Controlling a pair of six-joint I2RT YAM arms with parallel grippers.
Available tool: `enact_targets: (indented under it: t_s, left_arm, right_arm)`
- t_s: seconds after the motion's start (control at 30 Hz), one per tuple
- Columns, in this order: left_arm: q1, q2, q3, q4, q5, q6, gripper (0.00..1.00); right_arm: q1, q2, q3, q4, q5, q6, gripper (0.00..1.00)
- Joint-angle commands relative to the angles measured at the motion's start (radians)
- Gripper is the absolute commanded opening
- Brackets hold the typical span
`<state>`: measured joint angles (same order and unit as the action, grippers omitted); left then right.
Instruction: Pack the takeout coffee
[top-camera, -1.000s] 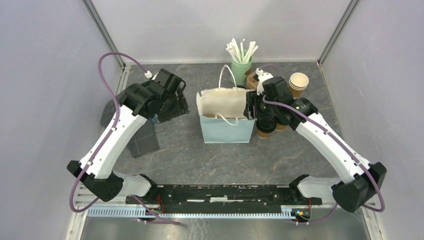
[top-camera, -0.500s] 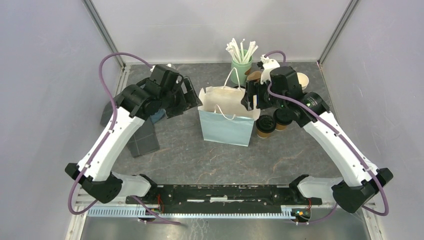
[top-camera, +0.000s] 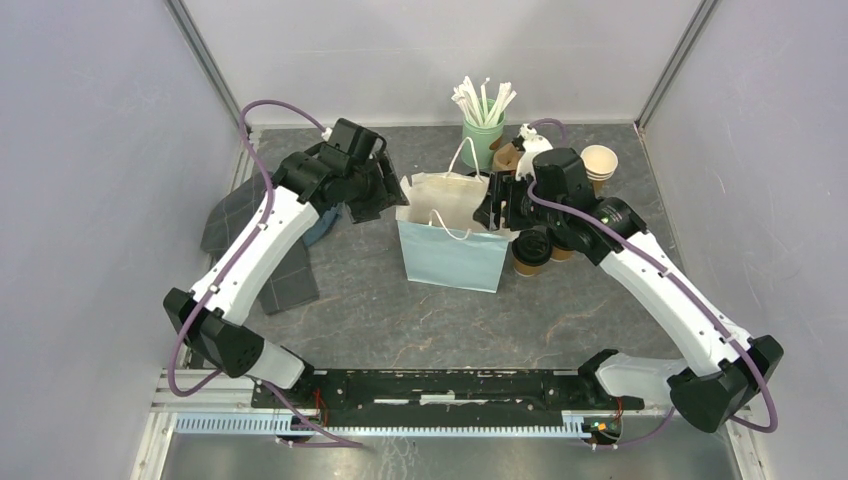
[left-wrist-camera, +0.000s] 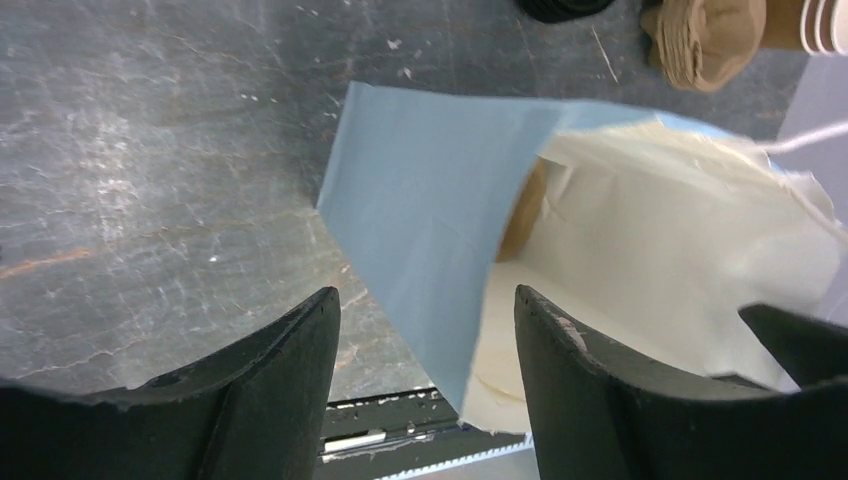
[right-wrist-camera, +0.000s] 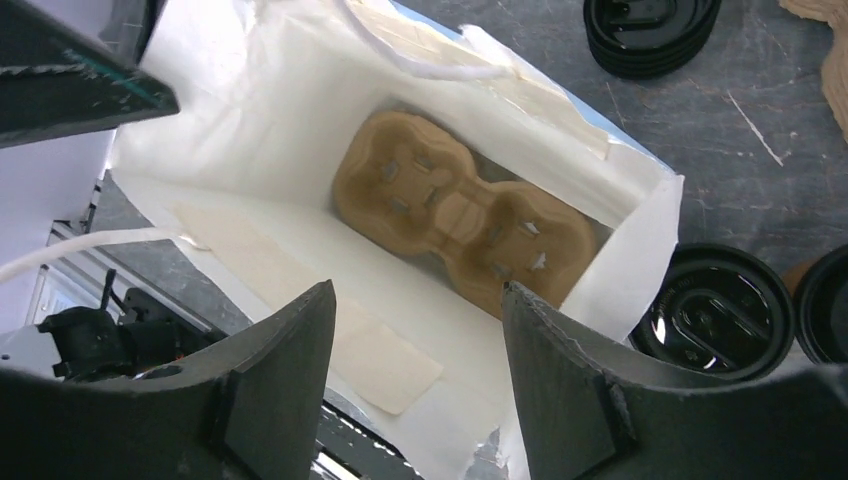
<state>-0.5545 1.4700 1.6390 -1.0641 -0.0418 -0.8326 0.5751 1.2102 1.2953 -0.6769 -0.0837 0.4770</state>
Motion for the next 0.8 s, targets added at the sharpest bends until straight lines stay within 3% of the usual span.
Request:
enact_targets:
  t_s: [0.0, 0.2, 0.33, 0.5, 0.67, 0.77]
  left_arm:
    - [0.053, -0.007, 0.038, 0.027, 0.019, 0.076, 0.7]
    - [0.056, 0.009, 0.017, 0.082, 0.115, 0.124, 0.73]
    - [0.056, 0.044, 0.048, 0.09, 0.135, 0.156, 0.73]
    - [0.054, 0.109, 0.103, 0.053, 0.113, 0.22, 0.67]
    - [0.05, 0.181, 0.171, -0.004, 0.058, 0.281, 0.58]
    - [0.051, 0.191, 0.193, -0.008, 0.033, 0.294, 0.51]
  right_arm:
    - [0.007, -0.008, 0.077, 0.034, 0.026, -0.002, 0.69]
    - [-0.004, 0.03, 0.273, -0.142, 0.209, -0.188, 0.82]
    - [-0.032, 0.032, 0.297, -0.202, 0.299, -0.285, 0.9]
    - [-0.094, 0.032, 0.302, -0.247, 0.36, -0.354, 0.92]
    - [-0.256, 0.054, 0.252, -0.26, 0.256, -0.377, 0.91]
    - [-0.371, 0.089, 0.196, -0.262, 0.115, -0.376, 0.9]
